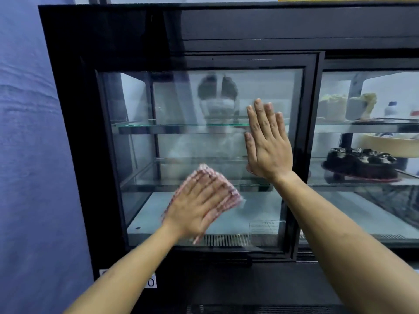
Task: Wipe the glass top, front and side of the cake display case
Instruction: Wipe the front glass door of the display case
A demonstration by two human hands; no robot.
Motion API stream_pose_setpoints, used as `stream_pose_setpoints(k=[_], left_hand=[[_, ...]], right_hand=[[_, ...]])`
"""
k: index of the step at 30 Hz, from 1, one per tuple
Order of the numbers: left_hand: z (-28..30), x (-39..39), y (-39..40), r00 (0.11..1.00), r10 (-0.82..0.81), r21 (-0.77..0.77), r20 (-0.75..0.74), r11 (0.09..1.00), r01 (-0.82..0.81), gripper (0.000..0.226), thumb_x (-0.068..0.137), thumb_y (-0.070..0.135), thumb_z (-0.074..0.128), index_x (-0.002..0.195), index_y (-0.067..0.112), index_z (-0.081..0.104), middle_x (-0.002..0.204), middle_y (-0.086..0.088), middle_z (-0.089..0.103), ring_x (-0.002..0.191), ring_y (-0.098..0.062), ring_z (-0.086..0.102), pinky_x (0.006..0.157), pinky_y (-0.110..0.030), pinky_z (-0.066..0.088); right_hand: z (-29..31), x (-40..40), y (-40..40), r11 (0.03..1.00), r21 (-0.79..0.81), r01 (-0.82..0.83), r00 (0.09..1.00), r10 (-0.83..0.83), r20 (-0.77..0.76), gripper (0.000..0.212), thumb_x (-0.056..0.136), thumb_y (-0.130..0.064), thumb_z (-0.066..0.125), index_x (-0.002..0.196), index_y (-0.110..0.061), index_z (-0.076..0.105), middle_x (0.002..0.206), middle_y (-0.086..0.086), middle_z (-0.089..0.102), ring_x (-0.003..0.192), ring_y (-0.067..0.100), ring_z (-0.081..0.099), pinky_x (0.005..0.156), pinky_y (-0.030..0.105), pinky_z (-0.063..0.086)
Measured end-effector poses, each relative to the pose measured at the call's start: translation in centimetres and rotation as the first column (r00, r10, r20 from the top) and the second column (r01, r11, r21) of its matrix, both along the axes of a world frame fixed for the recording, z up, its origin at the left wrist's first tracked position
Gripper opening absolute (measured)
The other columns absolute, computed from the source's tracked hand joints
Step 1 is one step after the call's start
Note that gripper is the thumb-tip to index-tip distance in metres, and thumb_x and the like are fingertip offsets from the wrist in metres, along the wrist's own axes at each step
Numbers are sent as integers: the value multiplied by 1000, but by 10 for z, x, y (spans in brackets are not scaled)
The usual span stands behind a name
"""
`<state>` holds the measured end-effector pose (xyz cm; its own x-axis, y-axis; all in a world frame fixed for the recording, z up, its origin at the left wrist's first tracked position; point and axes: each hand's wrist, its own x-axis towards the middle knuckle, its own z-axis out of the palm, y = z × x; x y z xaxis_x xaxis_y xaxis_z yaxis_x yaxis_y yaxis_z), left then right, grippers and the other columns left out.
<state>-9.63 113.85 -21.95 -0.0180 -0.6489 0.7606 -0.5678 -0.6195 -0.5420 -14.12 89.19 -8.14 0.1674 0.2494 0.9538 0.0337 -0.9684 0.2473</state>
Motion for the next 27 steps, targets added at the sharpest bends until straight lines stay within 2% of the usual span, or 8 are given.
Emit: stream_pose_setpoints(k=[4, 8, 10, 13, 17, 21, 24, 27], left_hand=[[-124, -4, 10, 997, 83, 338, 10, 938, -81, 68, 103, 46, 50, 165, 29, 29, 172, 3, 24, 161, -23, 15, 131, -43, 8], [-63, 5, 9, 995, 20, 503, 98, 861, -67, 61, 107, 47, 43, 164, 30, 31, 172, 6, 25, 159, -20, 23, 132, -41, 3], [10, 10, 4, 996, -8, 394, 87, 919, -27, 62, 108, 49, 41, 164, 27, 30, 173, 0, 22, 160, -26, 20, 131, -46, 8], [144, 11, -12, 996, -4, -22, 90, 1000, 6, 60, 108, 44, 41, 163, 21, 34, 172, -11, 21, 159, -38, 18, 130, -54, 11], [233, 4, -36, 994, 106, -466, 13, 880, -88, 60, 106, 35, 41, 164, 21, 32, 171, -13, 25, 159, -39, 17, 131, -51, 9], [166, -14, -70, 999, 34, -470, -27, 882, -43, 63, 104, 33, 43, 164, 15, 31, 172, -12, 21, 160, -36, 12, 130, -55, 12], [42, -21, -77, 995, -9, -181, -101, 983, -10, 65, 106, 40, 47, 165, 19, 28, 174, -8, 17, 161, -33, 5, 129, -57, 11], [-76, -27, -67, 997, 65, 161, -51, 985, -56, 65, 105, 48, 51, 164, 27, 33, 172, 0, 25, 162, -25, 7, 130, -45, 9]], right_hand=[[-1, 1, 0, 1000, 11, 16, 1000, -16, 23, 60, 111, -28, 35, 164, -7, 19, 172, 14, 15, 160, 32, 13, 131, 48, 8], [-1, 2, 0, 1000, -1, 7, 1000, -7, 4, 62, 110, -27, 35, 165, -8, 14, 173, 14, 12, 160, 32, 10, 131, 48, 7], [0, 1, -2, 1000, 4, -19, 1000, 19, -6, 61, 110, -27, 36, 165, -7, 15, 173, 14, 12, 160, 32, 10, 131, 49, 8], [2, -4, -3, 992, 12, -127, 992, 127, 4, 58, 109, -22, 37, 163, -6, 23, 171, 15, 18, 159, 33, 14, 130, 48, 8], [4, -14, -24, 993, 48, -111, 992, 107, 65, 57, 108, -25, 34, 162, -6, 29, 170, 14, 22, 159, 34, 17, 130, 49, 7], [4, -15, -54, 1000, 23, -15, 1000, 14, 24, 59, 110, -27, 32, 164, -9, 22, 172, 13, 16, 160, 33, 11, 130, 49, 8], [3, -13, -58, 1000, -7, -5, 1000, 5, 17, 58, 111, -29, 28, 164, -9, 21, 172, 11, 12, 160, 32, 10, 130, 49, 8], [2, -11, -60, 1000, -12, 15, 999, -15, 32, 57, 112, -30, 27, 164, -7, 23, 172, 13, 15, 159, 33, 12, 130, 50, 10]])
